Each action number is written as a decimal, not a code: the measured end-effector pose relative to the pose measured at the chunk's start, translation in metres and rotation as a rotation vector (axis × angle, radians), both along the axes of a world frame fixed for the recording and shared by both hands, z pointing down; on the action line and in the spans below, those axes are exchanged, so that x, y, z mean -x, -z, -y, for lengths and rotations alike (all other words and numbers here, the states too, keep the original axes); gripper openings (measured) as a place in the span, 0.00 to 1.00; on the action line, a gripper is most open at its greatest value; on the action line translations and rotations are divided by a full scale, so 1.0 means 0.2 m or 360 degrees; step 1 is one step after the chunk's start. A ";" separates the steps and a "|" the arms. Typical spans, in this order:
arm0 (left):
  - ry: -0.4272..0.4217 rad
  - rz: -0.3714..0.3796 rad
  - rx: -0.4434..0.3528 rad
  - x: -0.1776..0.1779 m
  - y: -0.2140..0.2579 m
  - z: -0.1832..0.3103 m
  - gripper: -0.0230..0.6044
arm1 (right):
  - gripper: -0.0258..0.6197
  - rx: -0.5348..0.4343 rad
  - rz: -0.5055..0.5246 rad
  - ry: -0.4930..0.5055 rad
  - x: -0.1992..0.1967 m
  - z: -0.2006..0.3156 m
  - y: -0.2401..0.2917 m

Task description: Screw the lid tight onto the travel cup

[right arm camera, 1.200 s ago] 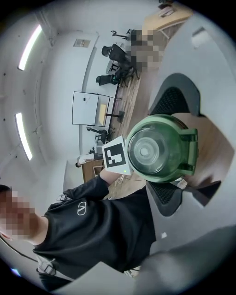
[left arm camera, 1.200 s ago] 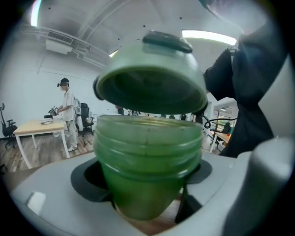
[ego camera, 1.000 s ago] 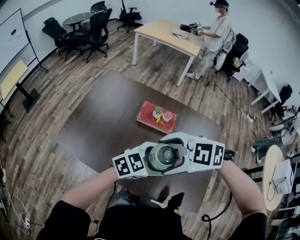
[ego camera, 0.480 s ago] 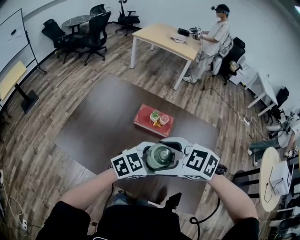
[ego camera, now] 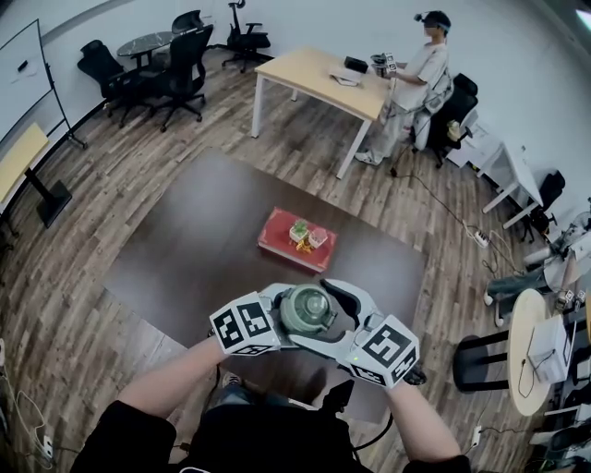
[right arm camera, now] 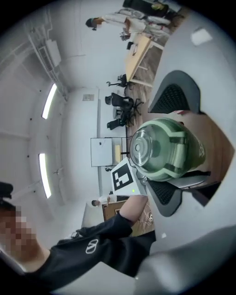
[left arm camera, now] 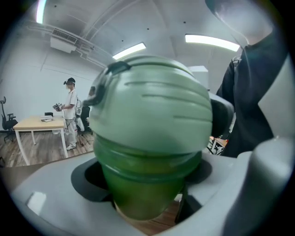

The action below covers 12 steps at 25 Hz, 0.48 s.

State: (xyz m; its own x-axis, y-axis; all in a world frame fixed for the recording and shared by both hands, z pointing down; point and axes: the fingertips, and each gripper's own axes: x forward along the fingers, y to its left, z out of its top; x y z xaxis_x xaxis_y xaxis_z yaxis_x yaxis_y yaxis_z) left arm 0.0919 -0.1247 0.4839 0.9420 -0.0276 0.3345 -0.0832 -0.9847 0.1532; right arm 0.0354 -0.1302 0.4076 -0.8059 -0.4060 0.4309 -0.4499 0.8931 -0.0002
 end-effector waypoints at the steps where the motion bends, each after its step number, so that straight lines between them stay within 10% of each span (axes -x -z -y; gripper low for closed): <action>1: -0.0010 -0.0010 0.0016 0.01 0.01 -0.01 0.70 | 0.74 -0.0067 0.0053 0.0073 -0.01 -0.03 0.04; 12: -0.0121 -0.0040 0.0009 -0.04 0.12 -0.09 0.70 | 0.63 -0.0139 0.0202 0.0508 -0.11 -0.11 0.14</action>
